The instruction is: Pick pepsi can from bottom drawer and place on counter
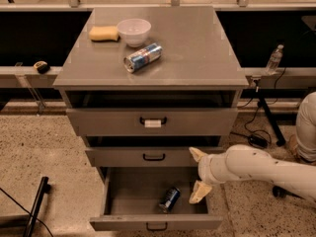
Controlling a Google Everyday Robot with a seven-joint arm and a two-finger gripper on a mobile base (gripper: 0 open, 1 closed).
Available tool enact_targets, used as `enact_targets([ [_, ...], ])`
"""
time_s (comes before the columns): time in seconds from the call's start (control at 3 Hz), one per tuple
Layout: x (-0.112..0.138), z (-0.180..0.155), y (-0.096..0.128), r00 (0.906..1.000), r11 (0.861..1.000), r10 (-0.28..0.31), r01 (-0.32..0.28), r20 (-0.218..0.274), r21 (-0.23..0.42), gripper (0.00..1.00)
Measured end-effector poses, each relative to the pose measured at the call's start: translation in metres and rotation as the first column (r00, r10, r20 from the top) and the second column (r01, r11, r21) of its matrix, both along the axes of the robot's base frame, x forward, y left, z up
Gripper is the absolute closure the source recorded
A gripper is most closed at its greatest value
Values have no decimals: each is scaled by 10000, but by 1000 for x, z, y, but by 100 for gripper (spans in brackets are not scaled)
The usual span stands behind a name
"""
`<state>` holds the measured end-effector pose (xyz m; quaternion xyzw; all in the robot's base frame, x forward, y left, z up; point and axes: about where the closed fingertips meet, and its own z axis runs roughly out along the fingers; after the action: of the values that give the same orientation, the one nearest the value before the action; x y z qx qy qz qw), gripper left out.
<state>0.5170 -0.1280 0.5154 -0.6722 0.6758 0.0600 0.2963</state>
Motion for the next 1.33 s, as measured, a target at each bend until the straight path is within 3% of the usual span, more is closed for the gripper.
enact_targets([
  [0.33, 5, -39, -19, 9877, 9919, 833, -695, 1322, -1060, 0],
  [0.67, 11, -57, -30, 9689, 9814, 1307, -964, 2101, -1660, 0],
  [1.0, 15, -67, -36, 9550, 9739, 1581, -1088, 2511, -1992, 0],
  [1.33, 17, -75, -40, 9476, 9711, 1667, -1100, 2726, -2117, 0],
])
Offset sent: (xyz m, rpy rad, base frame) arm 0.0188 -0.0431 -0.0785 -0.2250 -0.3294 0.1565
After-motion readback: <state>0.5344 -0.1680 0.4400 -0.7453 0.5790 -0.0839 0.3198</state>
